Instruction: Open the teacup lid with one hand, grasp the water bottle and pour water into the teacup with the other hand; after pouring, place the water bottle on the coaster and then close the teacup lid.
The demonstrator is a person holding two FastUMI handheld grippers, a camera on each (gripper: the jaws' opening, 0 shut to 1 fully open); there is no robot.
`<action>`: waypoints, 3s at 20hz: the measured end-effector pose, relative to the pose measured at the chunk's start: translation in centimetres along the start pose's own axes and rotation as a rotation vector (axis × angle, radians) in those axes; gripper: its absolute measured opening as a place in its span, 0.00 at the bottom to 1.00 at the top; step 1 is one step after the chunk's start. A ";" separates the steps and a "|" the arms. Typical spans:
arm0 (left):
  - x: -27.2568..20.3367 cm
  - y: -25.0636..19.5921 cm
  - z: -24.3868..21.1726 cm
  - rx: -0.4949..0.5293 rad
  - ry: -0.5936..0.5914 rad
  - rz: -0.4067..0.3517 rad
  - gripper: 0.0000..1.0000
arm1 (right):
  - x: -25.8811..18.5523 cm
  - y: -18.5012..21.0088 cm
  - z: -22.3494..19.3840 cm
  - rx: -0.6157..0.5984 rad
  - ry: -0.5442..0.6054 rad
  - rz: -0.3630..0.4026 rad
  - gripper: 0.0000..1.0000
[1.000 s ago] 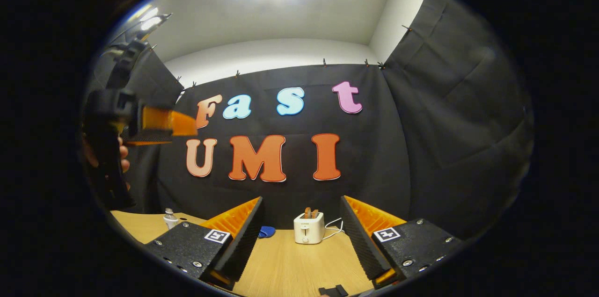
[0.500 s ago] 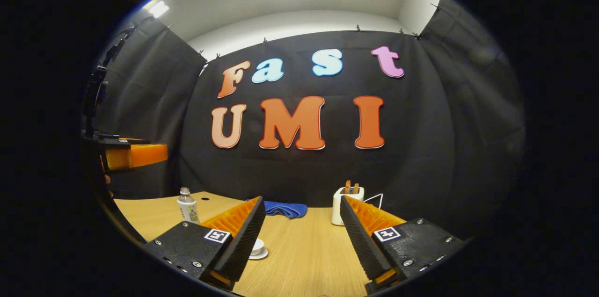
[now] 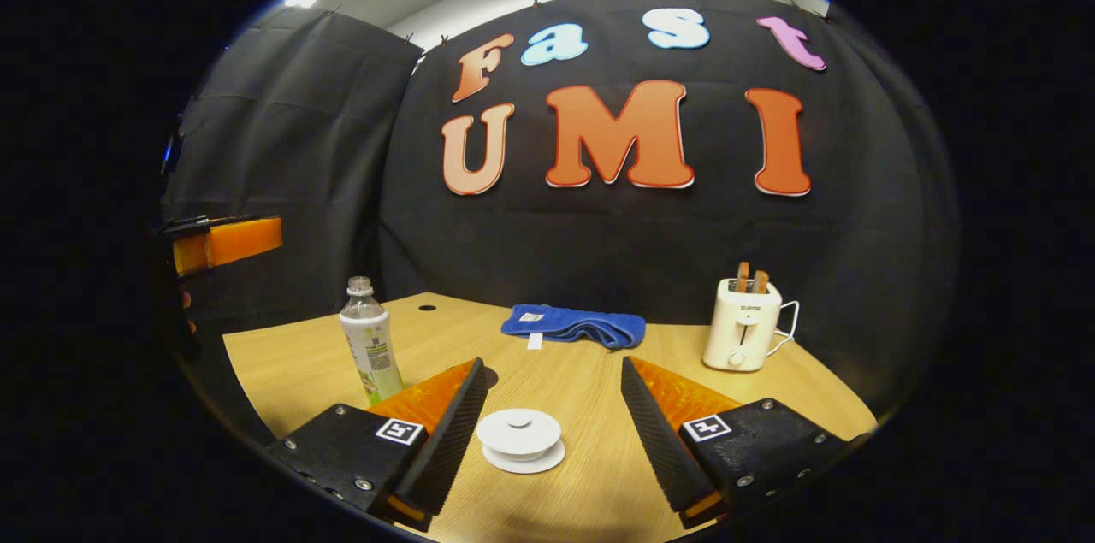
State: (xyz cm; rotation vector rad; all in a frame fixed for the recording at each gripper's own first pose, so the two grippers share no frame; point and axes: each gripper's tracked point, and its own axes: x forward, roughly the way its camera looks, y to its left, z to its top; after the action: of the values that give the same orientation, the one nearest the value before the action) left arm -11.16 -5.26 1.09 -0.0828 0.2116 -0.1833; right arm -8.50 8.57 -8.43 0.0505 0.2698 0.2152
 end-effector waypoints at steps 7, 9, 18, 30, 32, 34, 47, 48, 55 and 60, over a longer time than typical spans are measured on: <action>1.4 -0.5 -4.3 -0.037 0.034 -0.080 1.00 | 3.7 2.6 -4.8 -0.101 0.134 0.069 0.73; 1.8 -1.1 -5.5 -0.024 0.053 -0.097 1.00 | 4.5 2.5 -5.6 -0.102 0.156 0.070 0.67; 3.2 -3.8 -10.0 0.012 0.123 -0.153 1.00 | 6.8 2.6 -9.2 -0.123 0.257 0.066 0.34; 4.4 -5.9 -14.3 0.036 0.209 -0.184 1.00 | 6.1 1.9 -5.8 -0.017 0.180 0.088 0.20; 4.9 -6.1 -15.5 0.020 0.240 -0.170 1.00 | 5.7 1.3 -4.8 -0.022 0.156 0.076 0.20; 5.5 -6.4 -16.6 0.001 0.269 -0.155 1.00 | 5.3 0.9 -3.9 -0.015 0.136 0.072 0.20; 8.2 -5.6 -19.4 -0.031 0.327 -0.132 0.67 | 3.0 -0.9 -1.4 0.061 0.101 0.090 0.20; 8.3 -5.5 -19.4 -0.028 0.325 -0.127 0.67 | 2.7 -1.1 -1.3 0.059 0.097 0.088 0.20; 9.3 -5.4 -19.3 0.135 0.354 -0.125 0.65 | 0.9 -3.3 -0.3 0.057 0.072 0.046 0.20; 10.1 -5.1 -18.4 0.347 0.349 -0.135 0.63 | -0.6 -4.5 0.9 0.067 0.042 0.043 0.20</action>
State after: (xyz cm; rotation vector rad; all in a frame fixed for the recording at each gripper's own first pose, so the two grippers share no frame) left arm -6.30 -13.28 -18.33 0.2825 0.5188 -0.3662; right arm -7.93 4.05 -7.74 0.1185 0.3180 0.2499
